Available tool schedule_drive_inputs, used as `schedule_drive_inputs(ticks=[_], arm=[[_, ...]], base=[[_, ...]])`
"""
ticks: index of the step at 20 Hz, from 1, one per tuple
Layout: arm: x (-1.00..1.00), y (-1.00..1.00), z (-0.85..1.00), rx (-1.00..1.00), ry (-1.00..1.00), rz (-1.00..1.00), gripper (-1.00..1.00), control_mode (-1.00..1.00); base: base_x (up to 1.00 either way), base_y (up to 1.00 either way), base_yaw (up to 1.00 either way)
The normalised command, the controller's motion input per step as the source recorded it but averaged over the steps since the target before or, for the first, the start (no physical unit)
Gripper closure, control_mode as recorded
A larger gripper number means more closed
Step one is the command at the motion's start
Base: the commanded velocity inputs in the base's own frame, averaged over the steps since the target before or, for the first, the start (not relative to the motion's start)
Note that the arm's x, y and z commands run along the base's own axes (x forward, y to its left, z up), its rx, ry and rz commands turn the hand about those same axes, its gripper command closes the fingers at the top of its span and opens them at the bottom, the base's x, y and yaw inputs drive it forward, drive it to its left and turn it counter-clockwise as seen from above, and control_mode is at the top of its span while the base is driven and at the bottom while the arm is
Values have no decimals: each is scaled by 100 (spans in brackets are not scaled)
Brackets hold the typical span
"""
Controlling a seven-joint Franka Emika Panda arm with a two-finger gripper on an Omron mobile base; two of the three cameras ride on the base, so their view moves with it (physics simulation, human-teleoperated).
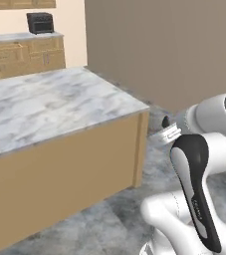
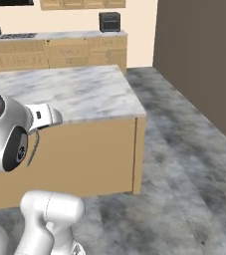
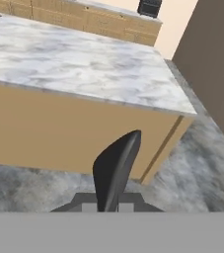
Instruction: Pick up the metallic utensils from the counter and place them in the open drawer. Make sure not to pick up any wooden utensils.
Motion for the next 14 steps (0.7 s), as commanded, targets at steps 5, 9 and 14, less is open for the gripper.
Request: schedule_drive_inputs(ticks=[5,9,14], arm=[[0,0,0,0,0,0,100,100],[0,0,0,0,0,0,100,100],[0,0,0,0,0,0,100,100]], base=[[12,-100,-4],[28,-100,-4],[46,-100,-2]])
